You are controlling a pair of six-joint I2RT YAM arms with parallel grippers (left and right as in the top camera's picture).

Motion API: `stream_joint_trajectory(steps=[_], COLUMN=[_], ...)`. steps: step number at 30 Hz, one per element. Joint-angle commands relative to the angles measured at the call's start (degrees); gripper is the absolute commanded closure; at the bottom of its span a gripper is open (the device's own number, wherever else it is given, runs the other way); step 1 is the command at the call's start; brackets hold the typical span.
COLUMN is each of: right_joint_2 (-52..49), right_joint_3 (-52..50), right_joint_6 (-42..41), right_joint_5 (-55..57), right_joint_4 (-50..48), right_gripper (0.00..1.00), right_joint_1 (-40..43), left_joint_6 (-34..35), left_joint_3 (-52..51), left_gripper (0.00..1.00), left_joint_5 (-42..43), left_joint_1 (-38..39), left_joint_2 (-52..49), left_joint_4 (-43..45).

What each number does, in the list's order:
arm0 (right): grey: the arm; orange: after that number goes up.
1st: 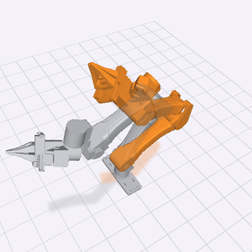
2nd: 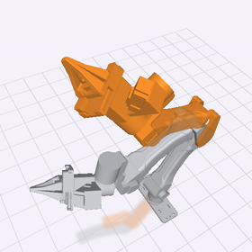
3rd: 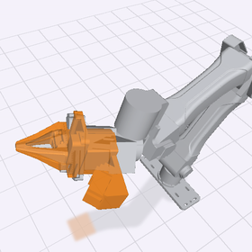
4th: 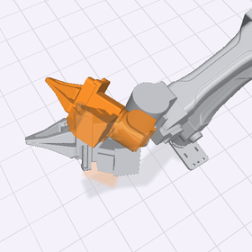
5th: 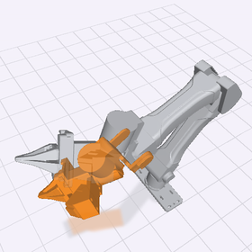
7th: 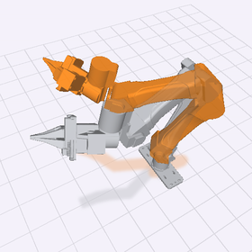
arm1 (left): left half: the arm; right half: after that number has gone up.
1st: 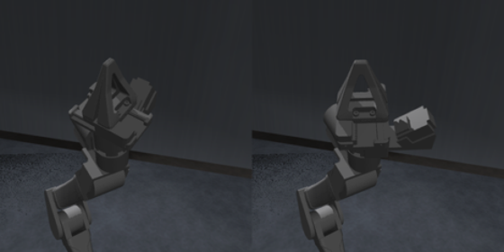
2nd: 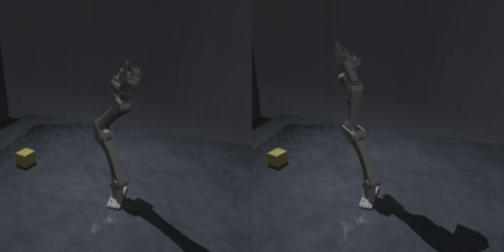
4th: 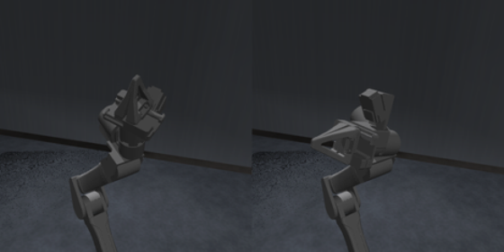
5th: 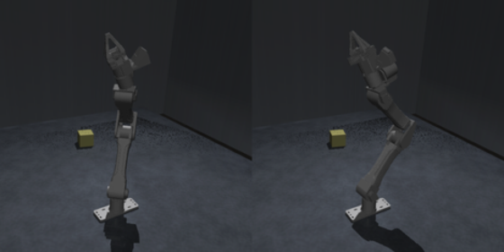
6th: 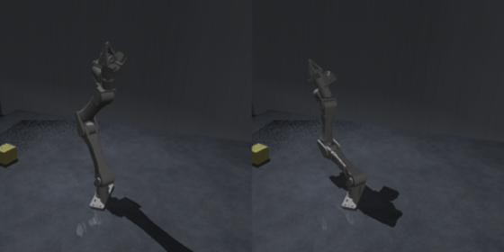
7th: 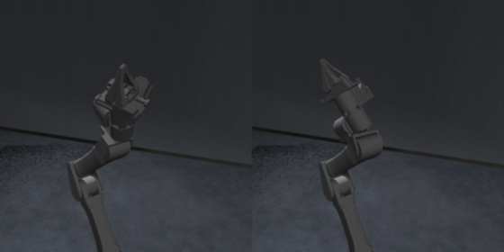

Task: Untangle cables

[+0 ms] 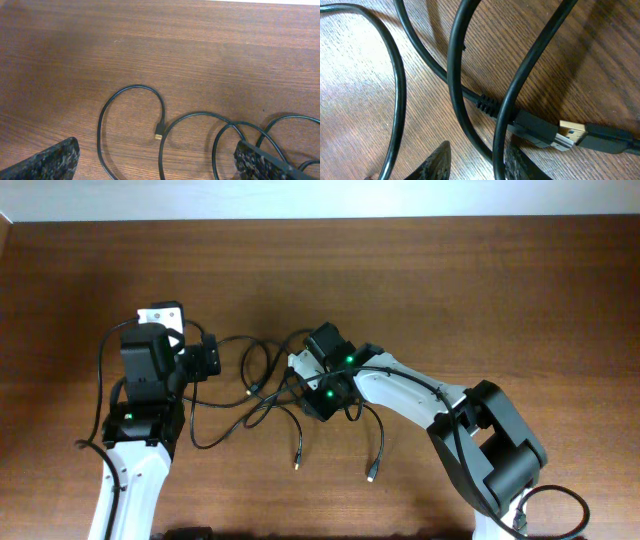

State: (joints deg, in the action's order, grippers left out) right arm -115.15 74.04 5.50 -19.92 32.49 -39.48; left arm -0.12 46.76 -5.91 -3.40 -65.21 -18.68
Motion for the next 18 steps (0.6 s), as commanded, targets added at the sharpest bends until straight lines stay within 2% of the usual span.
stream_joint_trajectory(steps=[1,4,7,9,10,11,12,13,16,18], right_joint_2=[-0.5,-0.5,-0.5,-0.1,0.3,0.3,0.3,1.4,7.1,7.2], right_joint_3=[0.1,0.1,0.1,0.2,0.2,0.2,0.2,0.3,0.8,0.7], right_joint_6=[-2.6,-10.7,-10.7,-10.8,-16.1,-16.0,-14.8,-14.8,-11.5,-11.2], right_joint_5=[2.8,18.9,18.9,19.1,22.7,20.8,17.6,16.0,16.1,17.6], right_joint_4=[0.2,1.3,1.4,1.2,1.1,1.3,1.3,1.4,1.8,4.5], right_gripper=[0.64,0.65,0.73,0.73,0.79,0.76,0.62,0.57,0.55,0.56], right_joint_1=[-0.2,-0.1,-0.2,-0.1,-0.1,-0.2,-0.2,-0.2,-0.2,0.2], left_joint_6=[0.8,0.8,0.8,0.8,0.8,0.8,0.8,0.8,0.8,0.8], left_joint_3=[0.2,0.2,0.2,0.2,0.2,0.2,0.2,0.2,0.2,0.2], left_gripper=[0.01,0.01,0.01,0.01,0.01,0.01,0.01,0.01,0.01,0.01], left_joint_5=[2.3,2.3,2.3,3.5,3.4,3.7,3.7,4.7,5.1,5.1], left_joint_1=[-0.1,-0.1,-0.1,-0.1,-0.1,-0.1,-0.1,-0.1,-0.1,-0.1], left_joint_2=[0.1,0.1,0.1,0.1,0.1,0.1,0.1,0.1,0.1,0.1], left_joint_4=[0.1,0.1,0.1,0.2,0.1,0.1,0.1,0.1,0.1,0.1])
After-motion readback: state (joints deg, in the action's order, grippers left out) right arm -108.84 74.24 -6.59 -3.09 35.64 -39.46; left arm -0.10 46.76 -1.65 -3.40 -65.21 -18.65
